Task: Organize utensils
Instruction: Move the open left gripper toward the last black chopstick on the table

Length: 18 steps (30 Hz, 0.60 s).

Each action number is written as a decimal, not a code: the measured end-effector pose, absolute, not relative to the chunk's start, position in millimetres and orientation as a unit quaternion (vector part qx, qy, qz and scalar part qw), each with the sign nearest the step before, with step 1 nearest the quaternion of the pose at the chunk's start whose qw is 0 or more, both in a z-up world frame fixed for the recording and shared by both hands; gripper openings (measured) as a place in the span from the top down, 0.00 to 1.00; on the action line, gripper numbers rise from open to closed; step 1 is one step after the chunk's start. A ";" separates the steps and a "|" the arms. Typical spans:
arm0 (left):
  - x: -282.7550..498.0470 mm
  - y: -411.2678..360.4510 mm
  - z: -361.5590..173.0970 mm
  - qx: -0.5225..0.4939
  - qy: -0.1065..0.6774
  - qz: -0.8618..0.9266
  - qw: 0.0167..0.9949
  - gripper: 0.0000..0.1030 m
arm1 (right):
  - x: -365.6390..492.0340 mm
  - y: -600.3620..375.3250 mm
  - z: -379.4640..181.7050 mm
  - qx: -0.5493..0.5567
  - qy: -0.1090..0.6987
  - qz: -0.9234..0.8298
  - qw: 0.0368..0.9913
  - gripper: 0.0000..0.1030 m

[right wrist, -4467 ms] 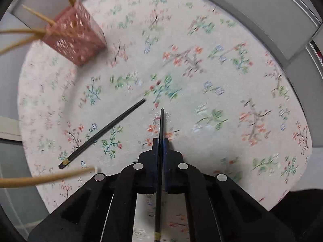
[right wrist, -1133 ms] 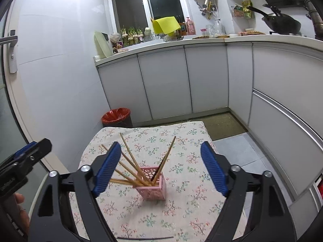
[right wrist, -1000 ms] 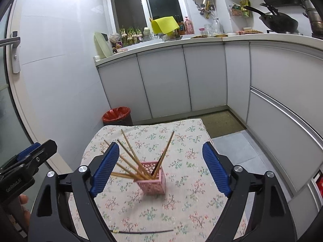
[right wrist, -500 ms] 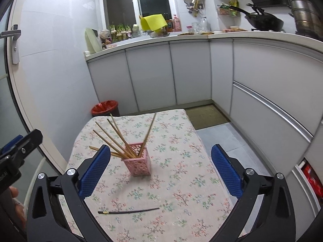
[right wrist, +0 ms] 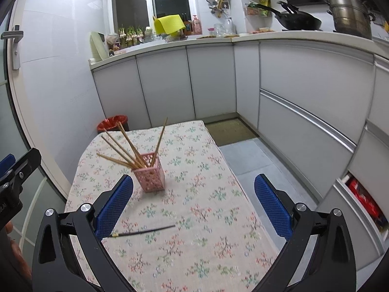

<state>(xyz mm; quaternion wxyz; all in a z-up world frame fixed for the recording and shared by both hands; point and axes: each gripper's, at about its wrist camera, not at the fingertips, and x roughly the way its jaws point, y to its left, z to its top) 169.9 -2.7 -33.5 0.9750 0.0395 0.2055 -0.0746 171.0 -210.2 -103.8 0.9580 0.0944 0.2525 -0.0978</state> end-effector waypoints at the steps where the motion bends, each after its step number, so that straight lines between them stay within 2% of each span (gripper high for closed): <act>1: 167.5 -3.8 -33.8 0.040 0.206 -0.073 0.975 0.07 | 167.0 -209.6 -105.8 0.095 0.253 -0.099 0.957 0.07; 18: 139.5 -12.7 -44.5 0.056 0.204 -0.065 0.975 0.07 | 122.0 -211.7 -117.5 0.091 0.250 -0.135 0.954 0.07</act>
